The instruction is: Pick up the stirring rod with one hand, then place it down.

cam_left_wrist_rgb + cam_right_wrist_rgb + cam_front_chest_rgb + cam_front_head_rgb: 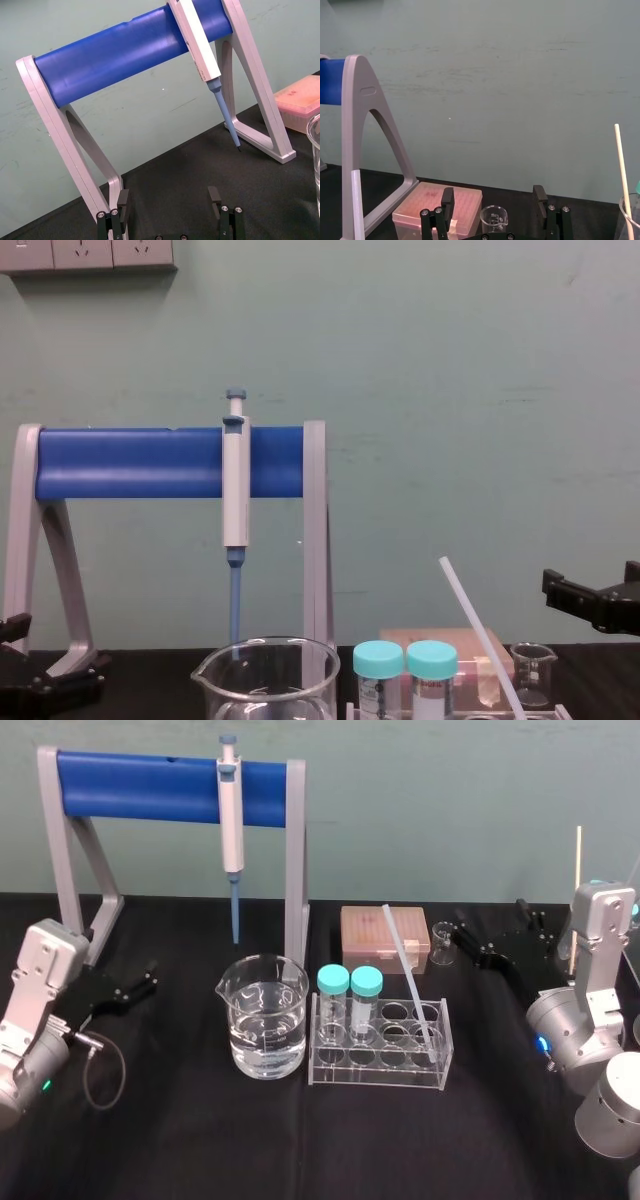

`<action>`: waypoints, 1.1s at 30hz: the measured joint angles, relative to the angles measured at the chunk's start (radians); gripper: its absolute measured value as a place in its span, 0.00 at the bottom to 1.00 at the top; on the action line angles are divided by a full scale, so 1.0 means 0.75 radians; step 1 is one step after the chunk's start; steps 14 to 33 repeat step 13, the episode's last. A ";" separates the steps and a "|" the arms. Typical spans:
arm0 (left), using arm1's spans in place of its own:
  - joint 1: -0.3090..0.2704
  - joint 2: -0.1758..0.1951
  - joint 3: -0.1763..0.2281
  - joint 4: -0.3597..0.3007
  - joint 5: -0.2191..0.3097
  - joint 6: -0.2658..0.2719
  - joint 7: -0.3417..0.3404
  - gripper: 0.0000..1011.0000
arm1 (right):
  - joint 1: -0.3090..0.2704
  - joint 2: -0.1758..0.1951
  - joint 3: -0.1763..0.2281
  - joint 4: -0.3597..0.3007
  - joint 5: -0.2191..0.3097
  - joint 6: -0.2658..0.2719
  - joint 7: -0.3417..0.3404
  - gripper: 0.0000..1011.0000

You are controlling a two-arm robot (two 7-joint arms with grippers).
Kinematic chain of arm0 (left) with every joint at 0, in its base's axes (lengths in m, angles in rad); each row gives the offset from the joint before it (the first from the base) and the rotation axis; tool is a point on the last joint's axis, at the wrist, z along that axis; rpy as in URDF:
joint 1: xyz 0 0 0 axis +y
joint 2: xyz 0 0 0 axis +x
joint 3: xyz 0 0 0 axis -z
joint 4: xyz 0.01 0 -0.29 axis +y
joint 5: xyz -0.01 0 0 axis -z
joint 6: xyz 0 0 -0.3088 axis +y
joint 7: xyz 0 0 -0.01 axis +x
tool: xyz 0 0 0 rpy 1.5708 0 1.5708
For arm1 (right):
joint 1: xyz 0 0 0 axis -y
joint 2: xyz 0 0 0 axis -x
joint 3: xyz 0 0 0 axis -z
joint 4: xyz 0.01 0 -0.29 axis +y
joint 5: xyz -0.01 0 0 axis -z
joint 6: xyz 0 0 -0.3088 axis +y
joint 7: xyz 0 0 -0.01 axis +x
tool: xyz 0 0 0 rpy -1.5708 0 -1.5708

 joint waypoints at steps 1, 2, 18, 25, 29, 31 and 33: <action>0.000 0.000 0.000 0.000 0.000 0.000 0.000 0.99 | 0.000 0.000 0.000 0.000 0.000 0.000 0.000 0.99; 0.000 0.000 0.000 0.000 0.000 0.000 0.000 0.99 | 0.000 0.000 0.000 0.000 0.000 0.000 0.000 0.99; 0.000 0.000 0.000 0.000 0.000 0.000 0.000 0.99 | 0.001 0.000 0.000 -0.001 0.001 -0.002 -0.001 0.99; 0.000 0.000 0.000 0.000 0.000 0.000 0.000 0.99 | 0.001 0.000 0.000 -0.001 0.001 -0.002 -0.001 0.99; 0.000 0.000 0.000 0.000 0.000 0.000 0.000 0.99 | 0.001 0.000 0.000 -0.001 0.001 -0.002 -0.001 0.99; 0.000 0.000 0.000 0.000 0.000 0.000 0.000 0.99 | 0.001 0.000 0.000 -0.001 0.001 -0.002 -0.001 0.99; 0.000 0.000 0.000 0.000 0.000 0.000 0.000 0.99 | 0.001 0.000 0.000 -0.001 0.001 -0.002 -0.001 0.99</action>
